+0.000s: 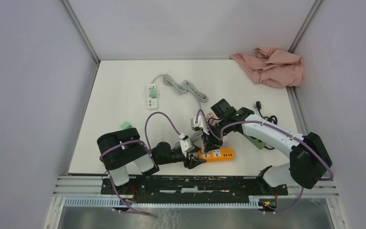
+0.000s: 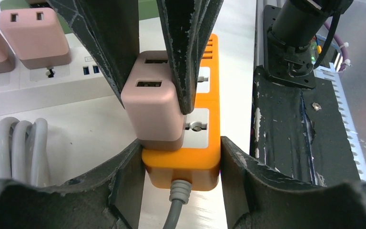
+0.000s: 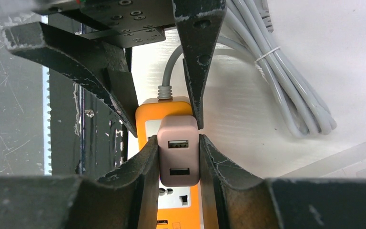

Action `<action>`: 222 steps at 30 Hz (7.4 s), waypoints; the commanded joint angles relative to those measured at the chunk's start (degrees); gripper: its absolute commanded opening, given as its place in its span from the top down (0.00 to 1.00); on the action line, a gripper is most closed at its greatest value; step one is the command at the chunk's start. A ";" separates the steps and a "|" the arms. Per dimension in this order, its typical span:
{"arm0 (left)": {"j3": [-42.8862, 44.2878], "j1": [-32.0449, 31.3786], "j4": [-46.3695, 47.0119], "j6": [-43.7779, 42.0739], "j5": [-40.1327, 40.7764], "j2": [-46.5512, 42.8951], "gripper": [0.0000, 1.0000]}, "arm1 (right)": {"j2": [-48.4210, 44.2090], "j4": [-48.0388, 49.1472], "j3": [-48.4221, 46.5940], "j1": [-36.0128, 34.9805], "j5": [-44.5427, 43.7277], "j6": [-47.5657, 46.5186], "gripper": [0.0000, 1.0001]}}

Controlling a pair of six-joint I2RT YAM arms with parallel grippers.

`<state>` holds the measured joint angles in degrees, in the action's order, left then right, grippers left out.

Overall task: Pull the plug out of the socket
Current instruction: Remove the plug from the socket, then place the plug at the center of the board.

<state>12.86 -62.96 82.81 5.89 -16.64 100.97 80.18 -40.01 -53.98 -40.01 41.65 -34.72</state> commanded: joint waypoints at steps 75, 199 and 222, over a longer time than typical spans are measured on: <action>1.51 2.74 4.05 0.34 -0.54 1.34 0.97 | 0.30 -1.87 -4.55 -4.17 11.89 -5.32 1.00; 48.42 -5.32 -98.81 31.81 49.34 -19.31 0.61 | 12.72 15.53 -8.25 18.90 28.10 56.52 0.90; 23.43 10.15 -93.62 33.04 46.51 -40.72 0.97 | 10.36 8.89 -10.85 19.10 26.94 47.24 0.17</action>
<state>41.12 -60.75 -14.55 38.20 33.50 65.78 92.82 -30.44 -62.04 -21.21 67.94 14.98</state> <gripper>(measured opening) 0.493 0.825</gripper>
